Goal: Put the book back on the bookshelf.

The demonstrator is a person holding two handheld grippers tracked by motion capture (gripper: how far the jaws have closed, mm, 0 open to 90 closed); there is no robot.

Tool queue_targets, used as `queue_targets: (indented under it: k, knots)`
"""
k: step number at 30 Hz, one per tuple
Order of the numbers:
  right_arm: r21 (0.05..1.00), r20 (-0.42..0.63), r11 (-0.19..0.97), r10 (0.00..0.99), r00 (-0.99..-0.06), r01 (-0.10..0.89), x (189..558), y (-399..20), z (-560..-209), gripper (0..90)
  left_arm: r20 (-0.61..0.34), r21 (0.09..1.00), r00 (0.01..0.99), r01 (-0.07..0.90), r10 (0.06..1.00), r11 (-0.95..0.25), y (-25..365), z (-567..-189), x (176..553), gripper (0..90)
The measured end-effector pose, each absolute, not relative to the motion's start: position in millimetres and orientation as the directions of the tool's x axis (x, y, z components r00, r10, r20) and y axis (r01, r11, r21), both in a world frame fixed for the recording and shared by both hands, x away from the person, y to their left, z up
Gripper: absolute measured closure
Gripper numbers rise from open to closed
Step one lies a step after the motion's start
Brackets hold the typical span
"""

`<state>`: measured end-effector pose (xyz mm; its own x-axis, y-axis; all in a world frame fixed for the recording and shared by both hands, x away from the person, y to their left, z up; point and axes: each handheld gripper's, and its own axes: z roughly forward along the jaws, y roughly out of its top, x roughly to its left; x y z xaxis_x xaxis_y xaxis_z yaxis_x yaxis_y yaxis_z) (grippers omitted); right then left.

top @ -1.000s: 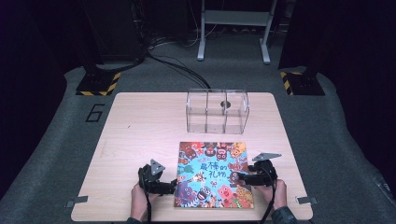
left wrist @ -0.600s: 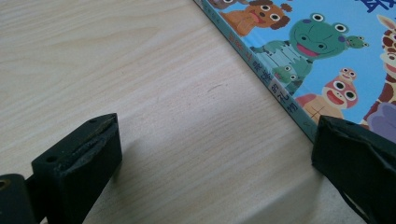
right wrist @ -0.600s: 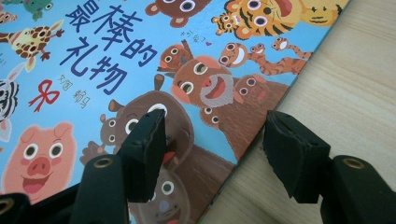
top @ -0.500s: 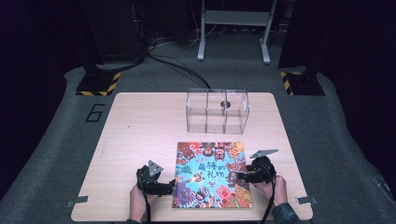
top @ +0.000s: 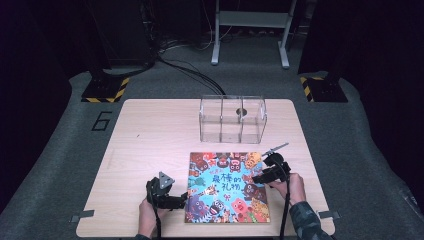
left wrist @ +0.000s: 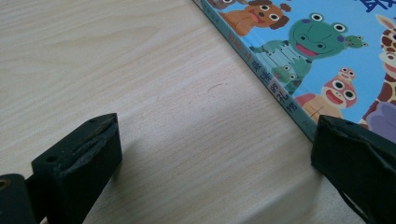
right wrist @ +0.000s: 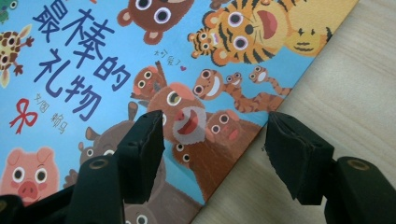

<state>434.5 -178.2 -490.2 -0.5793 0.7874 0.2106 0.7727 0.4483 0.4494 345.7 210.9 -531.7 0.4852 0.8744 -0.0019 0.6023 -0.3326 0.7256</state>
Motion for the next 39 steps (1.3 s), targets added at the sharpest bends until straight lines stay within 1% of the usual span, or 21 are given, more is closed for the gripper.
queue_targets:
  k: [5, 6, 10, 13, 17, 22, 32, 36, 39]
  knots:
    - [0.412, 0.215, 0.461, 0.789, -0.576, 0.786, 440, -178, -493, 35.5, -0.004, 0.721, 0.491, 0.605, 0.871, -0.337, 211, -531, 346, 1.6]
    - [0.419, 0.227, 0.45, 0.789, -0.571, 0.789, 440, -179, -493, 35.5, -0.005, 0.721, 0.491, 0.605, 0.871, -0.337, 211, -531, 346, 1.6]
    - [0.421, 0.22, 0.452, 0.79, -0.572, 0.787, 440, -178, -493, 34.5, -0.006, 0.721, 0.492, 0.605, 0.871, -0.337, 211, -531, 346, 1.6]
    - [0.428, 0.243, 0.433, 0.791, -0.562, 0.794, 439, -179, -493, 34.5, -0.006, 0.721, 0.493, 0.605, 0.87, -0.338, 211, -531, 346, 1.6]
    - [0.458, 0.277, 0.401, 0.783, -0.557, 0.793, 438, -184, -494, 34.9, -0.005, 0.721, 0.493, 0.605, 0.87, -0.338, 211, -531, 346, 1.6]
    - [0.483, 0.274, 0.388, 0.784, -0.557, 0.785, 434, -186, -488, 35.5, -0.006, 0.729, 0.493, 0.598, 0.87, -0.334, 211, -532, 346, 2.0]
    - [0.536, 0.306, 0.354, 0.765, -0.567, 0.767, 430, -192, -478, 35.8, -0.006, 0.73, 0.496, 0.596, 0.868, -0.335, 212, -532, 346, 2.1]
    - [0.568, 0.342, 0.306, 0.757, -0.557, 0.764, 428, -194, -476, 35.7, -0.006, 0.73, 0.496, 0.596, 0.868, -0.336, 212, -532, 346, 2.1]
    - [0.569, 0.371, 0.278, 0.753, -0.544, 0.773, 427, -194, -476, 35.8, -0.004, 0.729, 0.499, 0.595, 0.866, -0.339, 212, -532, 346, 2.1]
